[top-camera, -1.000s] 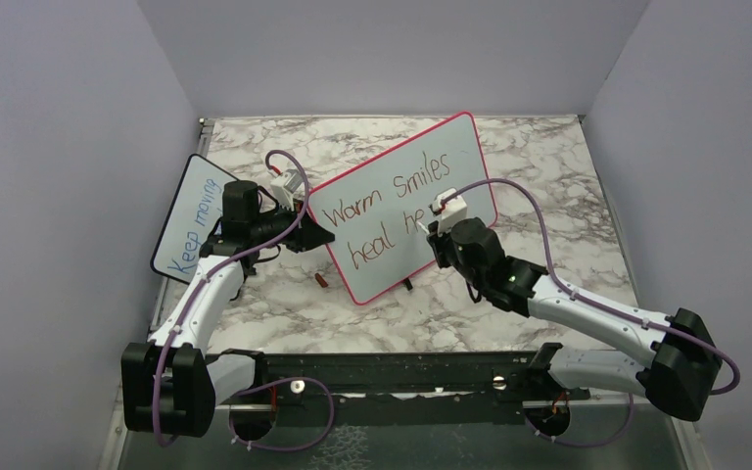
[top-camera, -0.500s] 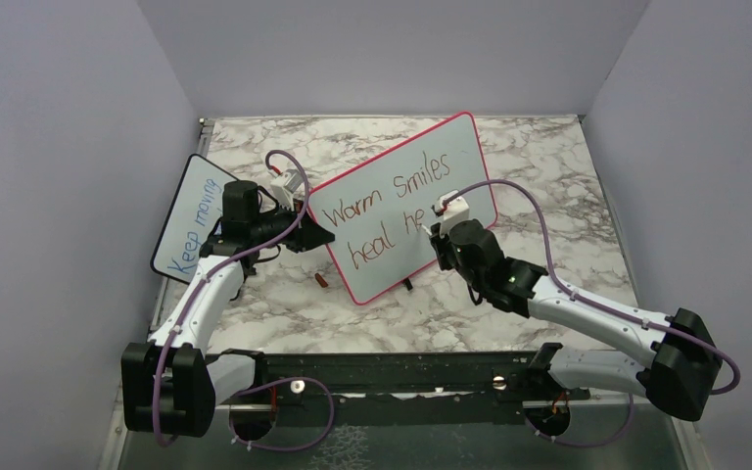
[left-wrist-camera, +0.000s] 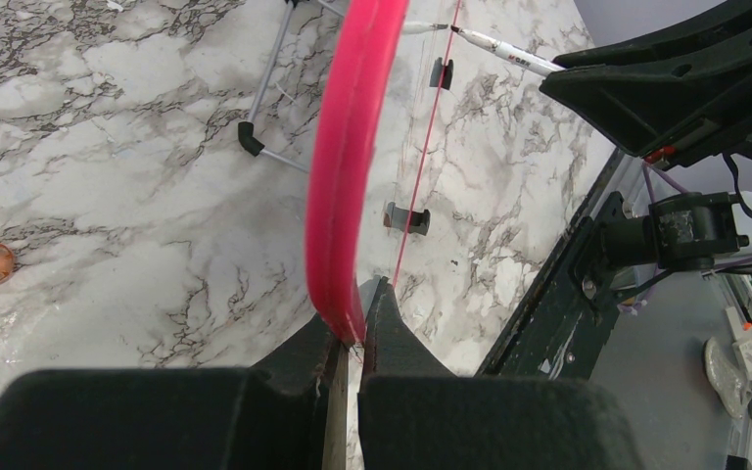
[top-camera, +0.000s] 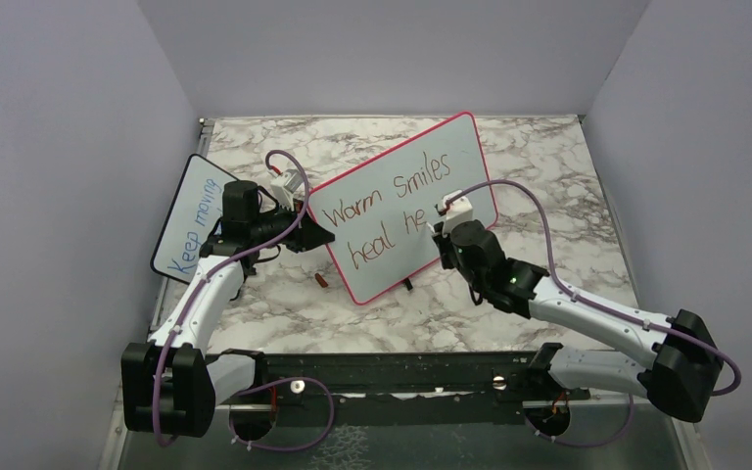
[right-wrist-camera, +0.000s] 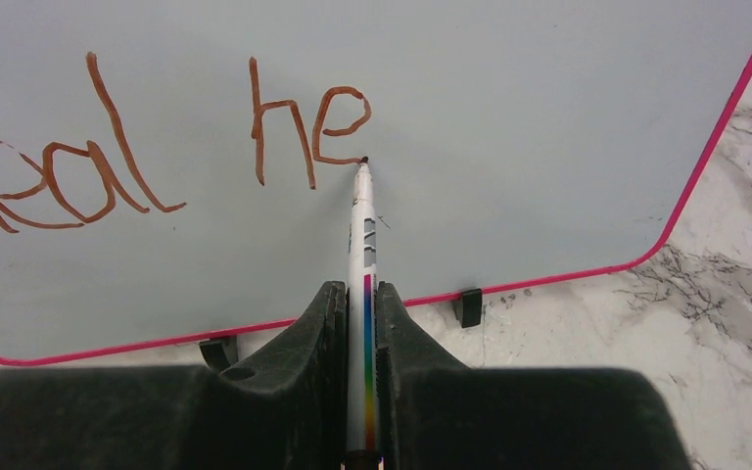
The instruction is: Write a sentence on the whiteboard
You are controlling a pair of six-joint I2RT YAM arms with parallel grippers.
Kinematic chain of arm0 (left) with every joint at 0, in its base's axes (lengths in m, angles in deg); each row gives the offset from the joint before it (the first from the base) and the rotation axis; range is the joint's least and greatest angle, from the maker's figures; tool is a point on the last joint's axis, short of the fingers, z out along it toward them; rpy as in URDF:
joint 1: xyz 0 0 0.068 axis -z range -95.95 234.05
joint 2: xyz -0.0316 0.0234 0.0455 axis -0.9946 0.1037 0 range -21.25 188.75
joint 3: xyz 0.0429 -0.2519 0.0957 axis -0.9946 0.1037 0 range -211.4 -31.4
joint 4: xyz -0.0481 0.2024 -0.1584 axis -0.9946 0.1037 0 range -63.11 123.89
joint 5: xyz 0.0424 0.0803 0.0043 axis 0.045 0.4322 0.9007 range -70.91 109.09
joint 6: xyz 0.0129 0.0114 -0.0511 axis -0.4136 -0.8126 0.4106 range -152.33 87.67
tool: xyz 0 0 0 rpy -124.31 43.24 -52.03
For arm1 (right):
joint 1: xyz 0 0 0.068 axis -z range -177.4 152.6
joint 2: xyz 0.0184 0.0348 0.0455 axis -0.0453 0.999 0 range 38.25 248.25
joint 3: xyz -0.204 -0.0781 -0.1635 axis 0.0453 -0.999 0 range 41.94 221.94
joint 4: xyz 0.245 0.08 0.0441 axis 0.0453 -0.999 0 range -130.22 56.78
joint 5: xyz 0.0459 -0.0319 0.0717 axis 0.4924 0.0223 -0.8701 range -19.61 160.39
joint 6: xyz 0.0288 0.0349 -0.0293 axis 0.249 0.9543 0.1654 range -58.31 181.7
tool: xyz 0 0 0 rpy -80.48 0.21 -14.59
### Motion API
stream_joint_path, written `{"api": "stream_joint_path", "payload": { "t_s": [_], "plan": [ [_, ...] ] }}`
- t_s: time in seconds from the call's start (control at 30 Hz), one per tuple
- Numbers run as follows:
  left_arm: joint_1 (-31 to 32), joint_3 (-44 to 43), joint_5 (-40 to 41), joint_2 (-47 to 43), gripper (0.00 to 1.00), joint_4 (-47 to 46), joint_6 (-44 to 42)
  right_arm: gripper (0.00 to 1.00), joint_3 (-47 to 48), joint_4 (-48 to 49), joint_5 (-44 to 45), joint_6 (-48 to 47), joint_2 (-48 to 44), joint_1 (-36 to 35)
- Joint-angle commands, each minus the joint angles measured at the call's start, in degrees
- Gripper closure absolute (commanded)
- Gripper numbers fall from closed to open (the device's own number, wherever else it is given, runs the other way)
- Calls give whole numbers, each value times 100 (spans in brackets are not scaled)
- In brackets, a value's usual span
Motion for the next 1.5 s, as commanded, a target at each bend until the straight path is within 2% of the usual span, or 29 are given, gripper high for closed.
{"api": "stream_joint_path", "payload": {
  "t_s": [0.0,0.17,0.57,1.47],
  "plan": [
    [-108,29,993,129,100,282,-565,100,-79,218,126,-93,-307,19],
    [-108,29,976,106,100,282,-560,100,-214,479,102,-151,-533,133],
    [-108,31,984,107,100,282,-560,100,-265,951,-158,-298,-339,383],
    [-108,25,958,133,100,283,-578,100,-122,1127,-392,-358,11,529]
  ]
}}
